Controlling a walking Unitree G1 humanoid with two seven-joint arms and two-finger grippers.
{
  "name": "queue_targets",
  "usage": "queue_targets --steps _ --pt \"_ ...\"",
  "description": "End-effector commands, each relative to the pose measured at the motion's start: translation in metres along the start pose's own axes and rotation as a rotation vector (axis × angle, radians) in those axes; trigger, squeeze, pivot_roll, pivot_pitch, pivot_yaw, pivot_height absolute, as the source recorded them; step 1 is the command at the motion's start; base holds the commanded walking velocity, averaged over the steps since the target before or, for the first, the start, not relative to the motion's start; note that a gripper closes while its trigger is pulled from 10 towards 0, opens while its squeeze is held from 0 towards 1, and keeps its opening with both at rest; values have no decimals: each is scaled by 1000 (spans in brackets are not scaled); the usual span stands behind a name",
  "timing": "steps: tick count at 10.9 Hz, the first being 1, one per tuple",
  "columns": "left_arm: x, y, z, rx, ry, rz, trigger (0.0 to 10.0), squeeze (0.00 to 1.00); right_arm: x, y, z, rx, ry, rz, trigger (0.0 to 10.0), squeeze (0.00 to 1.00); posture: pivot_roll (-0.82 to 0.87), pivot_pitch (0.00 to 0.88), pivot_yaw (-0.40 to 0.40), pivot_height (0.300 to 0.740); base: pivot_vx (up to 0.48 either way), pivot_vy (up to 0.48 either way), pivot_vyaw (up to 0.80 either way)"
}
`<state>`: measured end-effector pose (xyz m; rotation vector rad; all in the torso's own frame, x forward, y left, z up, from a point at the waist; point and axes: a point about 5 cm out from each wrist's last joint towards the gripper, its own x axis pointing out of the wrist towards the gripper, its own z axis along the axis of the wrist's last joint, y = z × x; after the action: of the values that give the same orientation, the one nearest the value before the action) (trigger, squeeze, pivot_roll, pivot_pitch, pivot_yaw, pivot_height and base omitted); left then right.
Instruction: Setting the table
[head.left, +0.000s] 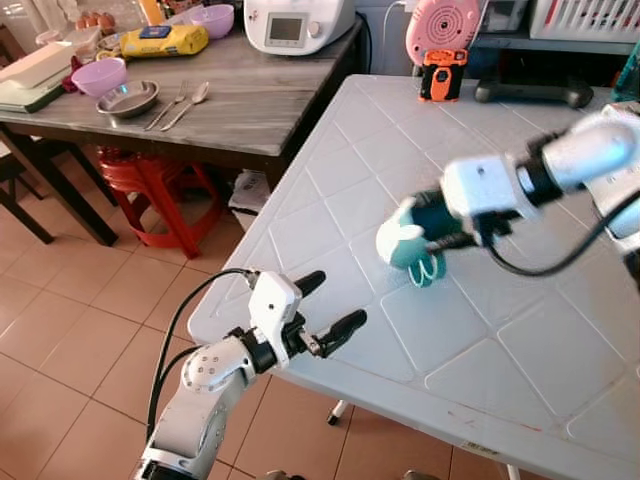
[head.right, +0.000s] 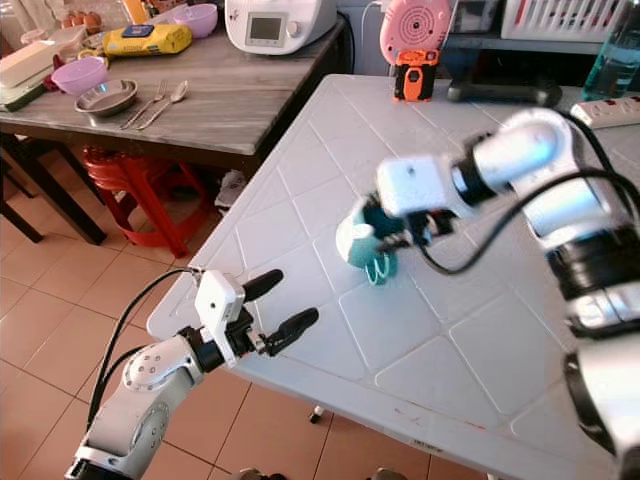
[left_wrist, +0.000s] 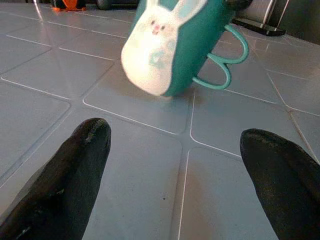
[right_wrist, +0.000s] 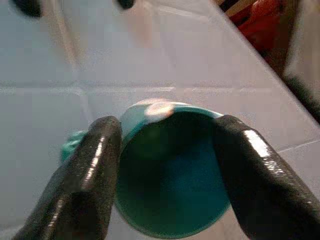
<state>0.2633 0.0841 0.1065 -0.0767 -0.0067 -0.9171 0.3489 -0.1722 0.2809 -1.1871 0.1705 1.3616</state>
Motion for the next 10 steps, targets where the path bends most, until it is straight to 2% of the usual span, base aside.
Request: queue_targets --steps 1,3,7,9,10 --pt "-3 -1 -1 7 14 0 10000 0 -3 -6 8 -32 -40 -48 10000 1000 -161 109 112 740 0 0 0" --pt "-3 -1 -1 6 12 10 10000 0 -1 -6 10 -3 -121 -139 10000 1000 -158 110 114 740 0 0 0" --pt "1 1 0 10 9 1 10000 0 -11 1 8 29 -165 -266 10000 1000 -167 104 128 740 0 0 0" --pt "2 2 1 13 7 0 10000 0 -19 -8 18 39 -250 -461 10000 1000 -168 101 130 740 0 0 0" --pt "2 3 1 17 0 11 10000 0 -21 -10 22 62 -310 -600 10000 1000 -165 100 127 740 0 0 0"
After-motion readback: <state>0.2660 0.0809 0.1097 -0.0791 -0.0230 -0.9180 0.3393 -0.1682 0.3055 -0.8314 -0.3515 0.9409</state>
